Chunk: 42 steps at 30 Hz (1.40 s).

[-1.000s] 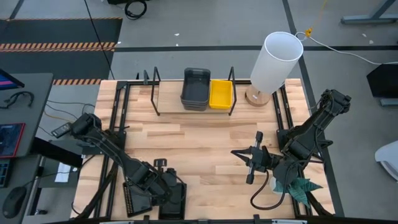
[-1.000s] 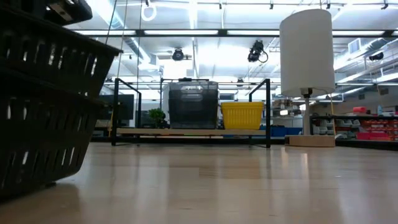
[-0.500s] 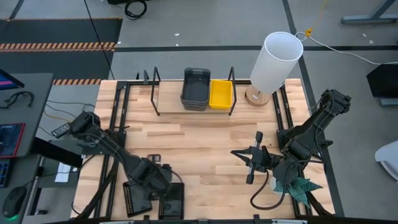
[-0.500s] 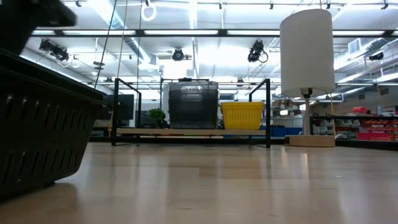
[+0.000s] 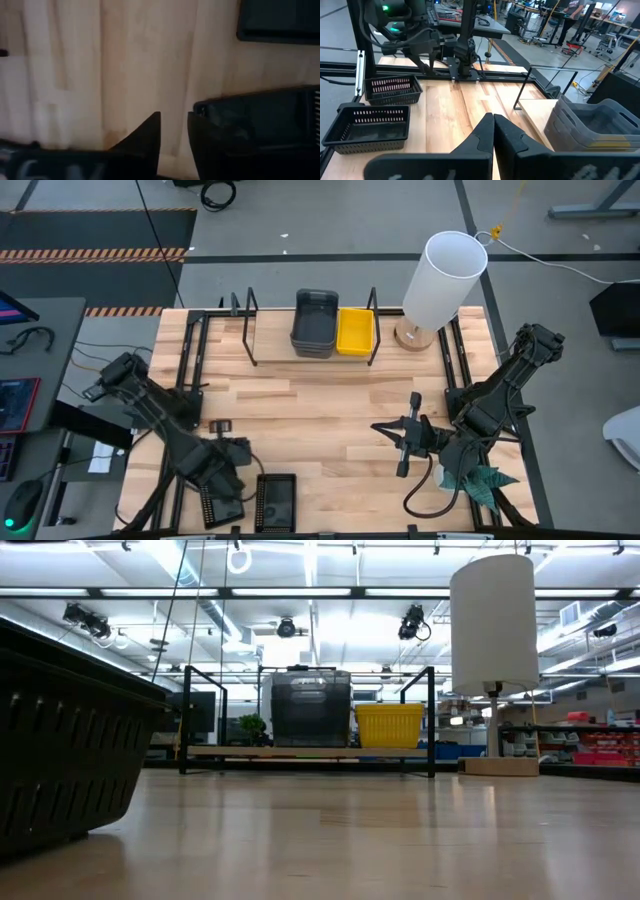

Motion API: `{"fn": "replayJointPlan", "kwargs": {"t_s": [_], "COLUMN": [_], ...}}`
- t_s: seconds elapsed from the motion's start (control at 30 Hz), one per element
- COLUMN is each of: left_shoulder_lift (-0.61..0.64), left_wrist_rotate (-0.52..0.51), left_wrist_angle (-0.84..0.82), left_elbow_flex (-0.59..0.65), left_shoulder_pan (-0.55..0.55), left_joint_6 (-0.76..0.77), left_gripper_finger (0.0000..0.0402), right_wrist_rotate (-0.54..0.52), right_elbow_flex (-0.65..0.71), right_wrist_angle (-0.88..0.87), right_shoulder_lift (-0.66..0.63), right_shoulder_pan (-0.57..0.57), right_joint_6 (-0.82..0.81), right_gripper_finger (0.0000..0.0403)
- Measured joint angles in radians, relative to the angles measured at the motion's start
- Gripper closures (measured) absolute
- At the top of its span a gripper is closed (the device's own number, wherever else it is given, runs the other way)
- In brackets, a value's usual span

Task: Stack baskets on shelf by color
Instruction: Stack the left black bin on the black bin

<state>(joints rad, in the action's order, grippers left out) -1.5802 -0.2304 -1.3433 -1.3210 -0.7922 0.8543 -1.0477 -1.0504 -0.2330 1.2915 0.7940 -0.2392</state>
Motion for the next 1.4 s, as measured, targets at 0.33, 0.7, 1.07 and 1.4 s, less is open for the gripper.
{"fn": "replayJointPlan", "kwargs": {"t_s": [0.33, 0.7, 1.07, 1.4], "left_shoulder_lift": [0.271, 0.350, 0.305, 0.187], "left_wrist_rotate": [0.060, 0.142, 0.176, 0.181], "left_wrist_angle": [0.266, 0.499, 0.676, 0.757], "left_elbow_flex": [0.363, 0.555, 0.671, 0.635], "left_shoulder_pan": [-0.088, -0.120, -0.121, -0.117], "left_joint_6": [0.304, 0.393, 0.394, 0.350], "left_gripper_finger": [0.0330, 0.0194, 0.0198, 0.0376], "right_wrist_rotate": [0.000, 0.029, 0.029, 0.029], "right_elbow_flex": [0.000, 0.000, 0.000, 0.000], "right_wrist_angle": [0.017, 0.019, 0.018, 0.018], "right_shoulder_lift": [0.000, 0.000, 0.000, 0.000], "right_shoulder_pan": [-0.010, -0.026, -0.026, -0.026], "right_joint_6": [0.013, 0.015, 0.014, 0.011], "right_gripper_finger": [0.0394, 0.0394, 0.0394, 0.0394]}}
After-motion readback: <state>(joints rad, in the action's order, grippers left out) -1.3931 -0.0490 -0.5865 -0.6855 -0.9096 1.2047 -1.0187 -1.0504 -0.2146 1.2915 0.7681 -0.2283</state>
